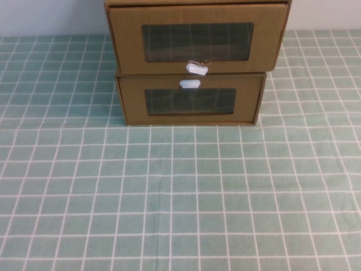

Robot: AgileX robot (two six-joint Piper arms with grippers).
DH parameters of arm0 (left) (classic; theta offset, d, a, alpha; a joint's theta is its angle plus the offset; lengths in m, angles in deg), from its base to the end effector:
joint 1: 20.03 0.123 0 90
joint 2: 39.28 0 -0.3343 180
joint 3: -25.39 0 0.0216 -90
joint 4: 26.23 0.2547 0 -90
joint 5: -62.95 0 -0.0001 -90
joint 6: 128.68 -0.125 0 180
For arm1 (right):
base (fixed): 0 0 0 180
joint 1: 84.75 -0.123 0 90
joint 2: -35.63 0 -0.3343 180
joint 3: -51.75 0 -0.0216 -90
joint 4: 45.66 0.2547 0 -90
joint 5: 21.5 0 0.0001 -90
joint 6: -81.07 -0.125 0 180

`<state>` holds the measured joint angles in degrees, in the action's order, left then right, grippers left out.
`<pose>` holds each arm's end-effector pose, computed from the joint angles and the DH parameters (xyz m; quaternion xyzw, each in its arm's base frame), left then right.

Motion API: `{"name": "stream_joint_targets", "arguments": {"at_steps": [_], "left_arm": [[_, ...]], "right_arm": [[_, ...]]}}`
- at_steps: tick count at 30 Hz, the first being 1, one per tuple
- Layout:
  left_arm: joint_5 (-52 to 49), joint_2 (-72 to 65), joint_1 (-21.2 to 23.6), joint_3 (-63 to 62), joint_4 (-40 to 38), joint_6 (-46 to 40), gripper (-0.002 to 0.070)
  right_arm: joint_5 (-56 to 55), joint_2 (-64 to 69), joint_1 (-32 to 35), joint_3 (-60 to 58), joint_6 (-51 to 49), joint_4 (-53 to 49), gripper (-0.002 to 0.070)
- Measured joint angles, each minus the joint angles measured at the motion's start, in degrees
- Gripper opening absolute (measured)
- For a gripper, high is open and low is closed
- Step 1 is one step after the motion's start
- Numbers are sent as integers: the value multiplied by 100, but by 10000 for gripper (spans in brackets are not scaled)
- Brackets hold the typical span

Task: Open the shoe box
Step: 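Pull the top drawer of the cardboard box fully open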

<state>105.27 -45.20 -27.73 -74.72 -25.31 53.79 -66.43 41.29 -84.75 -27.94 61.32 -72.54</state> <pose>0.0058 -0.0021 0.2882 0.0241 0.3697 -0.0788 0.9255 0.0013 0.0399 0.2837 -0.1501 0.3672 0.0603 0.9160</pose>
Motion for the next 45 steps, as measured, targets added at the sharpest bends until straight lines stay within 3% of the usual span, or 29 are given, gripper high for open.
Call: {"name": "stream_joint_targets", "arguments": {"at_steps": [5,9,14,21,28,34,38,40,45], "left_arm": [[657,9,0,0,-600,-325,-5],[791,9,0,-297,-1031,-383,-6],[104,12,0,-1451,-1131,-762,-5],[-337,-722,7,-2975,-900,-1090,-5],[-2471,-2164,13,-4791,-2268,-1401,-5],[-5376,-3997,13,-6973,-2365,-1726,-5],[-7215,-5404,13,-8345,-2365,-1651,-5],[-7666,-6071,13,-8829,-2343,-1643,-5],[-7640,-7380,21,-9348,-2340,-1456,-5]], "right_arm": [[-564,0,0,0,0,339,-14],[-592,0,0,241,0,1313,-14],[355,0,0,1392,238,2220,-14],[1339,427,0,3211,350,2297,-14],[3695,1565,0,4942,290,2305,-14],[6291,2821,0,6045,290,2305,-14],[7137,3602,0,6262,290,2354,-14],[7292,3844,0,6259,290,2294,-13],[7388,4209,0,6287,290,2588,-14]]}}
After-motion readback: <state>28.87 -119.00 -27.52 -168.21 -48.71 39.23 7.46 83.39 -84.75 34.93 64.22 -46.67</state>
